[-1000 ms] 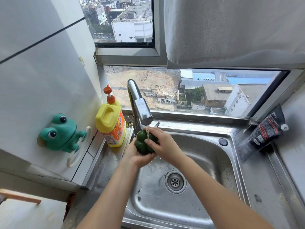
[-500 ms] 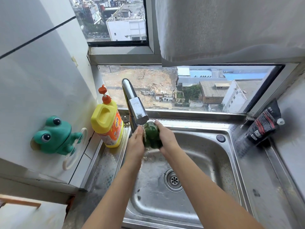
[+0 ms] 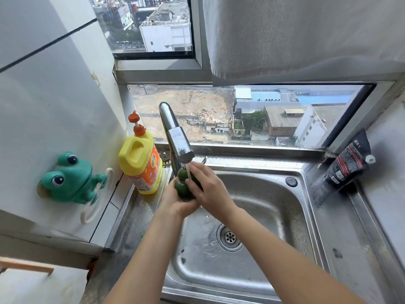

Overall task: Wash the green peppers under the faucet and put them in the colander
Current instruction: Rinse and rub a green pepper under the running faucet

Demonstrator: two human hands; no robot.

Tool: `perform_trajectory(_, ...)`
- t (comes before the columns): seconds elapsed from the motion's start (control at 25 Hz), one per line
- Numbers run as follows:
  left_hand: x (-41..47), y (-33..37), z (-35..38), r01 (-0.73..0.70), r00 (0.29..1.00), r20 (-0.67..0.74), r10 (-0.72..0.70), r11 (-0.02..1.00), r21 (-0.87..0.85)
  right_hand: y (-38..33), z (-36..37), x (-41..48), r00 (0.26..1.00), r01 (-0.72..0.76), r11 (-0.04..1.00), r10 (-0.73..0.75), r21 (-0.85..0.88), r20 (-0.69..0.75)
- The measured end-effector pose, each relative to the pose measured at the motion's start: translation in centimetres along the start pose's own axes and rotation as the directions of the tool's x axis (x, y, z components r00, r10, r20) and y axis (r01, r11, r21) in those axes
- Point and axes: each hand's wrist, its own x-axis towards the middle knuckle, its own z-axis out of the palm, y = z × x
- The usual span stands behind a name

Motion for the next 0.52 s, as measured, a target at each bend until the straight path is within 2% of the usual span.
perform_trajectory(0.08,-0.2,-0.2,-0.2,0.013,1.0,0.004,-0.013,0.999,0.029,0.6,-0.6,-0.8,0.999,-0.019,0.998,0.021,0.059,-0.027)
perform_trajectory(0.16,-0.2,-1.3,-0.1,-0.002,1.0,0.006,0.001,0.999,0.035,0.5,-0.3,-1.1,0.986,-0.11,0.994,0.112,0.025,-0.121)
perform_trajectory(0.24,0.2,-2.7,-0.3,-0.105,0.994,-0.009,0.107,0.987,0.126,-0.4,0.2,-0.7,0.921,-0.334,0.94,0.34,0.063,-0.189)
perform_trajectory(0.28,0.4,-3.3,-0.5,-0.179,0.982,-0.018,0.187,0.961,0.209,-0.9,0.1,-0.2,0.845,-0.488,0.859,0.509,0.152,-0.162)
perform_trajectory(0.32,0.8,-3.5,-0.7,-0.259,0.961,-0.01,0.275,0.918,0.299,-1.3,-0.3,0.6,0.723,-0.641,0.709,0.686,0.294,-0.078)
perform_trajectory(0.36,1.0,-3.4,-1.0,-0.341,0.932,0.02,0.362,0.858,0.384,-1.7,-1.0,1.5,0.561,-0.748,0.466,0.824,0.474,0.076)
perform_trajectory(0.4,1.2,-3.1,-1.4,-0.417,0.895,0.067,0.44,0.776,0.473,-1.9,-1.8,2.3,0.406,-0.774,0.152,0.864,0.615,0.297)
perform_trajectory(0.44,1.4,-2.6,-1.9,-0.485,0.854,0.145,0.5,0.664,0.57,-2.3,-2.5,2.7,0.311,-0.742,-0.113,0.815,0.661,0.489)
perform_trajectory(0.48,1.4,-2.1,-2.4,-0.529,0.815,0.22,0.537,0.532,0.661,-2.4,-2.9,2.9,0.282,-0.71,-0.246,0.759,0.66,0.586)
perform_trajectory(0.52,1.6,-1.6,-2.9,-0.561,0.78,0.275,0.562,0.432,0.706,-2.5,-3.0,2.7,0.291,-0.707,-0.261,0.74,0.658,0.606)
